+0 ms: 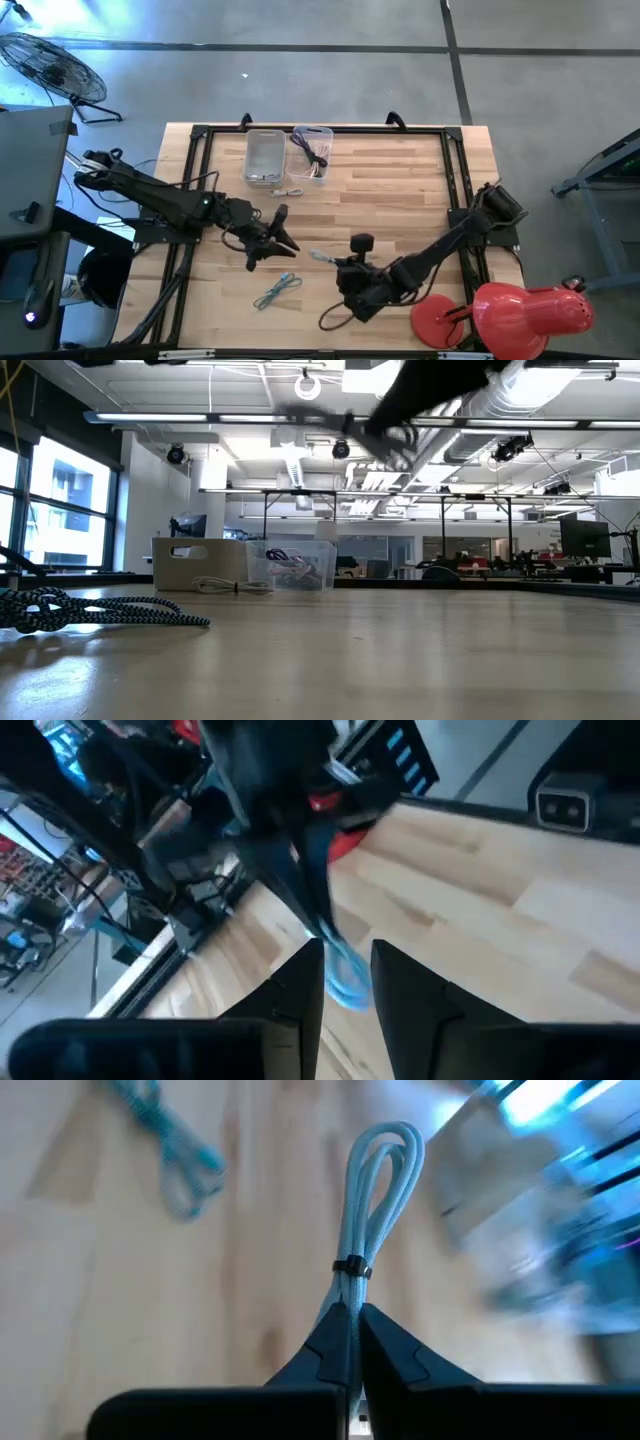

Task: Pick & Place USB Port
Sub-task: Put the blue charger cable into the gray bin

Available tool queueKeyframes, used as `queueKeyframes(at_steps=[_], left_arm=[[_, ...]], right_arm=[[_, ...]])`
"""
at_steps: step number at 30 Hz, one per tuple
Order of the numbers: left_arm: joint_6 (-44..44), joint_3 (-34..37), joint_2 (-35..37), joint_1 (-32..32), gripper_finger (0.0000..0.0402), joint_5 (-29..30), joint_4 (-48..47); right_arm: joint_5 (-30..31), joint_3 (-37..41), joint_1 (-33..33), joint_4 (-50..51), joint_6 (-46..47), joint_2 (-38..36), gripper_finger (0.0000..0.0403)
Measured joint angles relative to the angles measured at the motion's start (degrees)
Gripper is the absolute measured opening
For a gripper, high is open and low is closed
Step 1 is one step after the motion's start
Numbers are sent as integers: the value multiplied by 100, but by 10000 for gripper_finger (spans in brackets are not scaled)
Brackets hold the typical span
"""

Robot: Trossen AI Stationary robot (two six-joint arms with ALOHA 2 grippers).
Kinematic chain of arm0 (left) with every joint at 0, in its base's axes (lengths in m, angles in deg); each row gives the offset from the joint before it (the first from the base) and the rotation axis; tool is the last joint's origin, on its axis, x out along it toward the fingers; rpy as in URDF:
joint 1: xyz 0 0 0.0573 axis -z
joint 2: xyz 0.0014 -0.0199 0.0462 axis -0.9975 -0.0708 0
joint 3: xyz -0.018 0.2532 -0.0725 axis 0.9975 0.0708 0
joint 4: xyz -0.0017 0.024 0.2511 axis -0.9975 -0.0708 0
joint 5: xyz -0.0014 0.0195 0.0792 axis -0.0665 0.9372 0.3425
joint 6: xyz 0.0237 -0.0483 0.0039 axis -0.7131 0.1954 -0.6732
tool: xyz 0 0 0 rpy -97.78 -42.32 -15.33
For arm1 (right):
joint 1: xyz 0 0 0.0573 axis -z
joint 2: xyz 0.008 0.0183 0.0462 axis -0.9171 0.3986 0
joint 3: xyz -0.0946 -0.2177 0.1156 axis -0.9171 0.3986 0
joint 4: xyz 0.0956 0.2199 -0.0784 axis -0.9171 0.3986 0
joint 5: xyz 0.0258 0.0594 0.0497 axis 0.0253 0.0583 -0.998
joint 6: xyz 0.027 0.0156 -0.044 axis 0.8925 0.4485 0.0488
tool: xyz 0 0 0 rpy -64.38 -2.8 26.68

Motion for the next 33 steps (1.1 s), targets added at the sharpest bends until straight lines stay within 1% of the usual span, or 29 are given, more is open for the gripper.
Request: queueKeyframes(at_steps=[3, 7, 11, 14, 19, 22, 25, 29, 33], left_arm=[[-62, 15, -259, -1, 83, 238, 145], [-65, 12, -363, -2, 83, 516, 348], [-48, 17, -389, -3, 83, 477, 610], [-4, 13, -383, -3, 83, 280, 897], [-2, 13, -524, -3, 83, -42, 1221], [1, 10, -654, -3, 83, -83, 1365], [1, 10, -762, -3, 83, -96, 1436], [3, 10, -769, -3, 83, -118, 1428], [65, 10, -769, -3, 83, -347, 1602]], right_arm=[[688, -142, -164, 53, -349, -7, 0], [1199, -181, -321, 31, -567, -9, 0], [1518, -181, -394, -98, -779, -9, 0], [1710, -181, -409, -487, -1299, -9, 0], [1795, -181, -407, -1471, -2491, -9, 0], [1796, -181, -396, -1825, -2994, -9, 0], [1759, -181, -352, -1932, -3157, -9, 0], [1658, -181, -268, -1948, -3156, -9, 0], [1481, -181, -145, -2033, -3183, -9, 0]])
